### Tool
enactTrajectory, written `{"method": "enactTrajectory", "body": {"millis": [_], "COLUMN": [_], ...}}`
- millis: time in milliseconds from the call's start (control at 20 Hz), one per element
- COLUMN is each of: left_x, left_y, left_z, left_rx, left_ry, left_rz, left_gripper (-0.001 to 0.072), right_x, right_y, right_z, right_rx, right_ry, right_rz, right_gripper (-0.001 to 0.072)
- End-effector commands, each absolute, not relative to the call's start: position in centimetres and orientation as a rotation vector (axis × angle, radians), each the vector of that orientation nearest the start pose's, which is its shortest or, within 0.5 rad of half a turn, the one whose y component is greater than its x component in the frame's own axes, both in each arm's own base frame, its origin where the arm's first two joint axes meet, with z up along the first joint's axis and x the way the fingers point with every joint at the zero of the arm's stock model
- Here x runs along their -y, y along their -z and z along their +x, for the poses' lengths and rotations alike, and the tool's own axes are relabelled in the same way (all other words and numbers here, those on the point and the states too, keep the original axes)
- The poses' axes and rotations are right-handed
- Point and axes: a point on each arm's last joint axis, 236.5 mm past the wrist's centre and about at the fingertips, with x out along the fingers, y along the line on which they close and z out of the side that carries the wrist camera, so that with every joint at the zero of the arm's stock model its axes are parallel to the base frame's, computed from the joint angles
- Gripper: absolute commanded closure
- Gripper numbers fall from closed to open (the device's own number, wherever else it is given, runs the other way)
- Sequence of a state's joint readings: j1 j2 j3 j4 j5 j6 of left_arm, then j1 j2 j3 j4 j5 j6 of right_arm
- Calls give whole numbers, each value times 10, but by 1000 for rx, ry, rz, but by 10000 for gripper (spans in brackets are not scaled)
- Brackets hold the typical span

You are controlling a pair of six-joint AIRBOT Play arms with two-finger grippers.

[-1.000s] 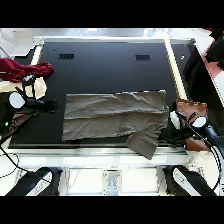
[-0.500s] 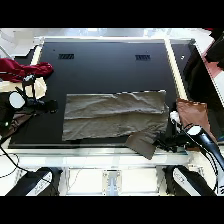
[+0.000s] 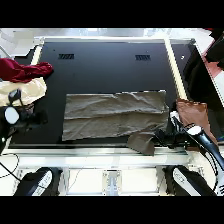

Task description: Fold the shirts.

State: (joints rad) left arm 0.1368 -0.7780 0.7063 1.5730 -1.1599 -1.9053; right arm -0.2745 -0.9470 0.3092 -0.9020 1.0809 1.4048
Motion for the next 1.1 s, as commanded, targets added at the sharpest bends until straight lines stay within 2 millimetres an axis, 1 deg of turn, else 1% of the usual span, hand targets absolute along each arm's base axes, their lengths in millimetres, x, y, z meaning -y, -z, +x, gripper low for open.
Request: {"method": "enactTrajectory", "body": {"millis": [0, 100, 150, 250, 300, 450, 550, 700, 1050], "left_x": [-32, -10, -3, 10, 14, 18, 22, 26, 33], "left_y": [39, 59, 65, 70, 70, 83, 88, 95, 103], "left_z": [218, 212, 212, 219, 221, 217, 217, 208, 207], "left_rx": [-1235, -1273, -1277, -1266, -1271, -1332, -1360, -1422, -1466], "left_ry": [-449, -410, -393, -332, -309, -317, -300, -296, -249], "left_rz": [-658, -838, -907, -994, -1012, -1038, -1043, -1050, -1043], "left_gripper": [219, 219, 219, 219, 219, 219, 219, 219, 221], "right_x": [-84, -84, -84, -84, -84, -85, -85, -85, -85], "right_y": [105, 105, 105, 105, 105, 105, 105, 105, 105], "right_z": [191, 191, 191, 191, 191, 190, 189, 190, 190], "right_rx": [-1505, -1503, -1502, -1502, -1501, -1504, -1507, -1507, -1506], "right_ry": [-120, -130, -131, -134, -134, -136, -139, -138, -138], "right_rz": [821, 812, 810, 808, 807, 808, 808, 808, 809], "right_gripper": [701, 700, 700, 700, 701, 700, 700, 700, 700]}}
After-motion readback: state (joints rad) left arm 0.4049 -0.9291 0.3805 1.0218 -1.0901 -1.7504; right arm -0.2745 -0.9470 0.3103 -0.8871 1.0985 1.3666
